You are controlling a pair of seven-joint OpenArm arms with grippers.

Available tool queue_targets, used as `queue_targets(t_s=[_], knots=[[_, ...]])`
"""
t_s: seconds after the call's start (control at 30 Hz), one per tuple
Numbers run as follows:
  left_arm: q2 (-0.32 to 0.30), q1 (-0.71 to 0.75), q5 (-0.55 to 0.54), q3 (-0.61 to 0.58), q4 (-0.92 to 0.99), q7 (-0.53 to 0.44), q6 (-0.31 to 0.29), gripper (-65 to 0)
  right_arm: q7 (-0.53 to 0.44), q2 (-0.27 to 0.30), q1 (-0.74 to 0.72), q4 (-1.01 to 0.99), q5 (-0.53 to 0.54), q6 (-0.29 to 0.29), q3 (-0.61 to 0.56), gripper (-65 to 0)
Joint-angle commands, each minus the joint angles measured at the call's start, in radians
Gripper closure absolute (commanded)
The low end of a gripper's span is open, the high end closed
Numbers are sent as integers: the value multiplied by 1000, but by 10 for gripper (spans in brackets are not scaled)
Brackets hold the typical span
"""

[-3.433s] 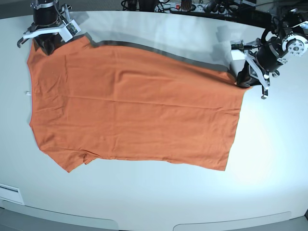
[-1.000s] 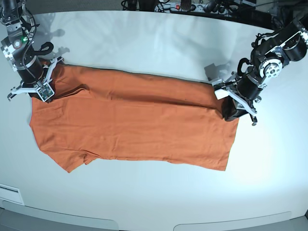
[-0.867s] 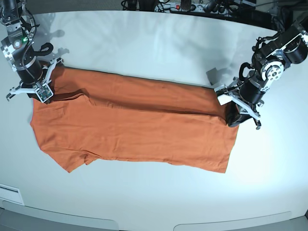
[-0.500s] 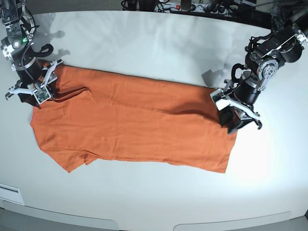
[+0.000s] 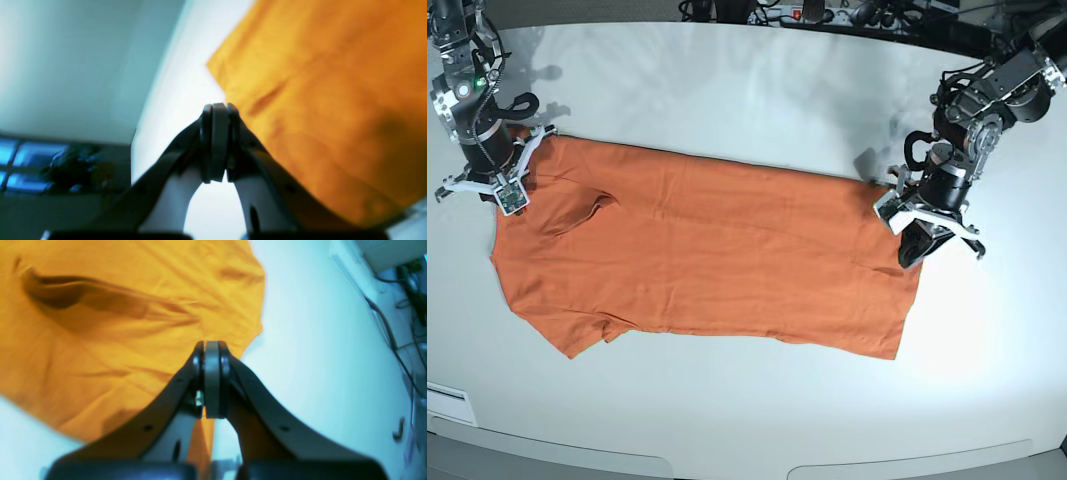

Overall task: Fold the T-shirt properly
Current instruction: 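Shift both grippers along the shirt edge, regrasping the fabric, then pull the shirt further toward the robot with both grippers, then release right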

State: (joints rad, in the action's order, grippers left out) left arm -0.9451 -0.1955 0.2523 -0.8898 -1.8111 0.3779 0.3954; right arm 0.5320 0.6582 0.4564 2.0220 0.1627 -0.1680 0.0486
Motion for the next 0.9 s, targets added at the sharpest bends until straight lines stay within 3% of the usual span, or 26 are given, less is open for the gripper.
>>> queue_targets(t_s=[0.0, 0.03, 0.1, 0.2, 0.37, 0.53, 0.6, 0.87], knots=[[-16, -18, 0, 9, -10, -22, -27, 0, -14, 8, -5, 16, 15, -30, 10, 0], [-15, -22, -18, 9, -10, -22, -82, 0, -14, 2, -5, 8, 23, -68, 10, 0], [-7, -37, -61, 9, -7, -18, -180, 0, -15, -10, -8, -13, 24, -88, 10, 0], [29, -64, -113, 9, 24, -19, -236, 0, -11, -10, -26, -74, 24, -97, 10, 0], [114, -82, -148, 9, 149, -18, -347, 0, 4, -15, -61, -241, 26, -171, 10, 0], [144, -76, -222, 9, 181, 51, -523, 0, 104, -15, -68, -270, 77, -193, 10, 0], [135, -58, -240, 9, 157, 85, -558, 0, 138, -15, -59, -270, 77, -196, 10, 0], [30, 105, -260, 9, 4, 124, -560, 0, 151, -7, 66, -268, 72, -204, 10, 0]])
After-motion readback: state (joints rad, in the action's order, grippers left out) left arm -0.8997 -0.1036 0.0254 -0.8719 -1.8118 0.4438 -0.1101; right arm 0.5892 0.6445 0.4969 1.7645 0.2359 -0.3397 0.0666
